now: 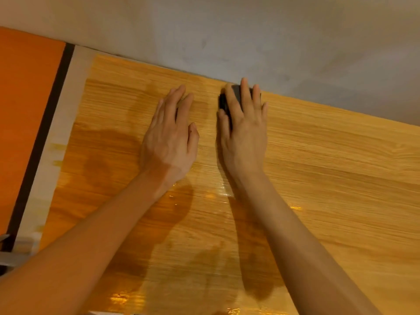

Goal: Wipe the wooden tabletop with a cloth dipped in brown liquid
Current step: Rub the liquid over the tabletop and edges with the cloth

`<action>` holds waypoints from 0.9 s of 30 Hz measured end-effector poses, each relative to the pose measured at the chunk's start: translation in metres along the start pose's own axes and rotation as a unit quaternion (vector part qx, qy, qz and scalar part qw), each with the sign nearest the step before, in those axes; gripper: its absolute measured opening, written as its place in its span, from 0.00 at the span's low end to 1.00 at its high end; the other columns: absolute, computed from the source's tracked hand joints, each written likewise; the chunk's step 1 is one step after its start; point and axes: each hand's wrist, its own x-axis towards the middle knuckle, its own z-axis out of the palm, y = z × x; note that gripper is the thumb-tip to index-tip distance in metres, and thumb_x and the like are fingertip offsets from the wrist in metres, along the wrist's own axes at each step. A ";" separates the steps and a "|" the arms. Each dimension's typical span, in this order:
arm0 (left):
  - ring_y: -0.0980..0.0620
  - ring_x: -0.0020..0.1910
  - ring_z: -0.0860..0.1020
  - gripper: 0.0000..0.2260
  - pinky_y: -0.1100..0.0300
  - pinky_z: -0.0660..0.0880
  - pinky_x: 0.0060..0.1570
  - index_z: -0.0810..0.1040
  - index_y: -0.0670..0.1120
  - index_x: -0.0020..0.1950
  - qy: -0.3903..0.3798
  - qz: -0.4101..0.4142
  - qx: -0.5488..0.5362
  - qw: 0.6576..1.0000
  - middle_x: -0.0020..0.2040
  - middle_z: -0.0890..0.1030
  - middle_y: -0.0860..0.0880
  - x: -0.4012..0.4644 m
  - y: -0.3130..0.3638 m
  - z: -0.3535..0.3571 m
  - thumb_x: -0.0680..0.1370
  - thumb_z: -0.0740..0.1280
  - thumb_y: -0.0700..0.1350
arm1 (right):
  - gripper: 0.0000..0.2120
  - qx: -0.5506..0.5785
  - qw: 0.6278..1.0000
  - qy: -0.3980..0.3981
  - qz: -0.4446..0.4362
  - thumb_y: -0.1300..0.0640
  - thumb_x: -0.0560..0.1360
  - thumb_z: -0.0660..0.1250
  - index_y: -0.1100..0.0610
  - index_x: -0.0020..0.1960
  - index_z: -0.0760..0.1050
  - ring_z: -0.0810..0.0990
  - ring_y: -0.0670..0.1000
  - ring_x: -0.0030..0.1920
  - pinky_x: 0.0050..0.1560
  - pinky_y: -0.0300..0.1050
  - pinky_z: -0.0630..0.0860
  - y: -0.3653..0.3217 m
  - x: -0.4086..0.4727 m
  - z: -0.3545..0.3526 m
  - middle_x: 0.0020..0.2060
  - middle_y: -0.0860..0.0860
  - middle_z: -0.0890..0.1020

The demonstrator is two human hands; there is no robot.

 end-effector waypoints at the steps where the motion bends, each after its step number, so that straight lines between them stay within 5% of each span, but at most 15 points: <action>1: 0.44 0.79 0.61 0.23 0.49 0.56 0.79 0.64 0.39 0.78 0.000 0.001 0.000 1.000 0.79 0.63 0.41 0.000 0.000 0.000 0.83 0.55 0.44 | 0.22 -0.001 1.000 -0.010 -0.003 0.51 0.83 0.55 0.52 0.76 0.62 0.51 0.56 0.78 0.77 0.57 0.49 -0.006 -0.030 -0.003 0.78 0.54 0.58; 6: 0.43 0.79 0.61 0.22 0.49 0.56 0.80 0.64 0.38 0.78 -0.007 -0.001 0.004 1.000 0.79 0.63 0.40 0.000 0.000 -0.002 0.84 0.56 0.43 | 0.22 -0.022 0.995 -0.069 -0.070 0.48 0.83 0.55 0.55 0.75 0.65 0.51 0.55 0.78 0.77 0.58 0.50 -0.001 -0.087 -0.016 0.77 0.54 0.60; 12: 0.42 0.78 0.62 0.23 0.47 0.60 0.78 0.65 0.39 0.78 -0.003 -0.010 0.003 1.000 0.79 0.64 0.40 0.000 0.001 0.000 0.83 0.57 0.44 | 0.23 0.008 0.997 -0.005 0.080 0.54 0.84 0.55 0.62 0.76 0.61 0.52 0.55 0.78 0.78 0.51 0.47 0.031 0.017 -0.014 0.78 0.56 0.58; 19: 0.42 0.79 0.60 0.23 0.47 0.57 0.79 0.62 0.39 0.79 -0.018 -0.006 -0.004 1.000 0.80 0.62 0.41 0.000 0.000 -0.003 0.84 0.56 0.45 | 0.23 0.005 0.992 -0.076 -0.099 0.51 0.82 0.59 0.58 0.75 0.65 0.54 0.51 0.77 0.78 0.44 0.43 0.026 -0.095 -0.034 0.76 0.53 0.63; 27: 0.41 0.77 0.61 0.23 0.38 0.62 0.75 0.65 0.37 0.77 -0.043 0.024 -0.063 0.997 0.77 0.64 0.37 -0.056 -0.011 -0.021 0.83 0.59 0.45 | 0.22 0.028 0.999 -0.017 0.013 0.51 0.82 0.57 0.59 0.74 0.66 0.55 0.56 0.78 0.76 0.51 0.44 0.069 0.007 -0.027 0.76 0.55 0.62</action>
